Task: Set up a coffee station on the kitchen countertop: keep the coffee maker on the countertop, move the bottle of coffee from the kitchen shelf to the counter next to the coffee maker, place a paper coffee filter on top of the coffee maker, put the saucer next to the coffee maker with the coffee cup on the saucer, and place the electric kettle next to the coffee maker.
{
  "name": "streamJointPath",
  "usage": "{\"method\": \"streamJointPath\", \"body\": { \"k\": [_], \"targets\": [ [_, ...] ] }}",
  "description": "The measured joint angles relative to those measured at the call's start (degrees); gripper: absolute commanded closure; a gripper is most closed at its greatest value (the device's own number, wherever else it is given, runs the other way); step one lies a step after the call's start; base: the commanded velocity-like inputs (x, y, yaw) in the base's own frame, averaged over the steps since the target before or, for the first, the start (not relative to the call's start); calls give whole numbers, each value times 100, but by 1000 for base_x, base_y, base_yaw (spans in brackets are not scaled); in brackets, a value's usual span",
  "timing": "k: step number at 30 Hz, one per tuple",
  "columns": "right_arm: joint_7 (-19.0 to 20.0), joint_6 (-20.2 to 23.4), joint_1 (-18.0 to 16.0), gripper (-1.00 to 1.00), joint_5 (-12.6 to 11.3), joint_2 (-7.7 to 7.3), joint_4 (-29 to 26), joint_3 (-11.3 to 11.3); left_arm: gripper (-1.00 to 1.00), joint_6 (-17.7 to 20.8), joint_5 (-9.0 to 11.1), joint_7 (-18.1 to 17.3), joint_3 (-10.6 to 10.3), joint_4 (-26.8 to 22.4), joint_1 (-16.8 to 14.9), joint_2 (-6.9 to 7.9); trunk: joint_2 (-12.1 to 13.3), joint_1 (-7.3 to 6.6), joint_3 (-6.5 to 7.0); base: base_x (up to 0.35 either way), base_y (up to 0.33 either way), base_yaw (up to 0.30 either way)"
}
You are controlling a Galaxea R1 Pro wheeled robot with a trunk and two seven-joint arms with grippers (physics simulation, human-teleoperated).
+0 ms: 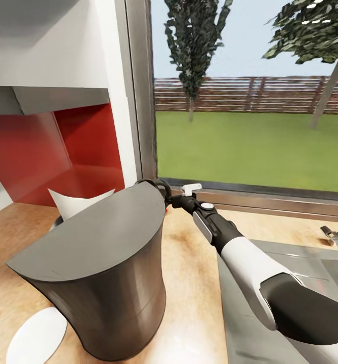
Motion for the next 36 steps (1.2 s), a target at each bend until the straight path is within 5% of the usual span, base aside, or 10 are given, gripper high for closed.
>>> {"method": "streamJointPath", "body": {
  "k": [29, 36],
  "targets": [
    [-199, -124, 8, -100, 17, 1, -68, -6, -100, 9, 0, 8, 1, -8, -1, -13, 0, 0, -10, 0, 0, 0],
    [-79, -125, 9, -100, 19, -94, 8, -1, -100, 9, 0, 9, 7, -9, 0, -10, -1, -1, -10, 32, 0, 0]
  ]
}}
